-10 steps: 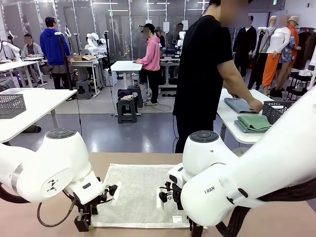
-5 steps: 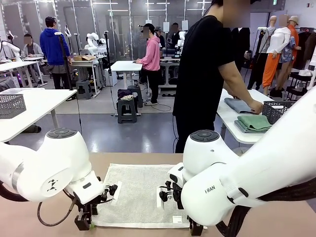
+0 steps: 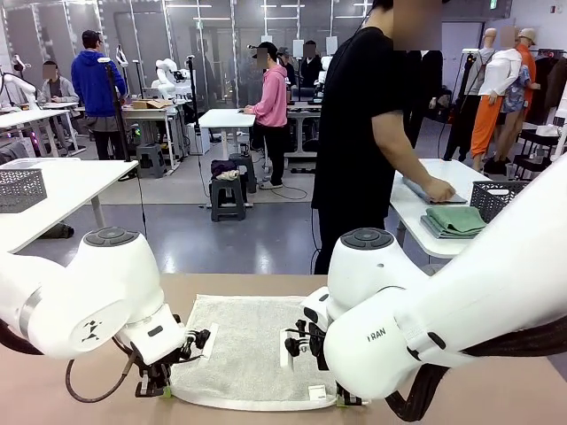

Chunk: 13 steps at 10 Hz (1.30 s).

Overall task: Fold the towels and place them in the basket.
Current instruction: When a person lays out a Towel with hook on the table, fold it in half twice.

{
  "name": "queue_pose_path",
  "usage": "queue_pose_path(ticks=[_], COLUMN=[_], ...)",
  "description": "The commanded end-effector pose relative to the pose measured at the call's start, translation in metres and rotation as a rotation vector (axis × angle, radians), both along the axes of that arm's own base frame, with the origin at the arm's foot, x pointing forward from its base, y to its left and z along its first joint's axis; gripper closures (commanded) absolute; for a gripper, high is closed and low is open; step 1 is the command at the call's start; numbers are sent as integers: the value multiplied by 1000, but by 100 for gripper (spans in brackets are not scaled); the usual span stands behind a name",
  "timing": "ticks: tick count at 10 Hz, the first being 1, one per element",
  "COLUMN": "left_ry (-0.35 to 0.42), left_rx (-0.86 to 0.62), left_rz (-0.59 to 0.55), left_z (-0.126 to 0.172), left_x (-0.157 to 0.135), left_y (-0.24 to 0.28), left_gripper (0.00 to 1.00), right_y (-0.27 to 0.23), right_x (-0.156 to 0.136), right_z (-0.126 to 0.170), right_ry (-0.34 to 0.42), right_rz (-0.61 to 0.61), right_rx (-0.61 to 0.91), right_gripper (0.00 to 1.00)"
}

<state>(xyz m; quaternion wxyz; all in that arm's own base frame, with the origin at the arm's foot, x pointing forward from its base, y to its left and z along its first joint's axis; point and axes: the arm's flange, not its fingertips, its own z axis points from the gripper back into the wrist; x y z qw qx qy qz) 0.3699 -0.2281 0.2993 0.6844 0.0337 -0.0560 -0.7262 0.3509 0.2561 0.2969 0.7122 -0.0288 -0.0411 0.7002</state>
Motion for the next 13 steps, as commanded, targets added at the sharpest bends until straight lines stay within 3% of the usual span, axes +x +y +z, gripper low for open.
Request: queue_pose_path(ticks=[1,9,10,13], left_ry=[25,1,1,-5], left_rx=[46,2,2,11], left_rz=[-5,-2,-2,-2], left_z=[-4,0,0,21], left_x=[-4,0,0,0], left_y=[1,0,0,-1], left_gripper=[100,97,97,94], right_y=[-4,0,1,-4], right_x=[3,1,2,3], right_z=[7,2,3,25], right_ry=[6,3,4,-10], right_rz=[10,0,3,54], right_rx=[-19,-3,-9,11], right_gripper=[100,100,94,94])
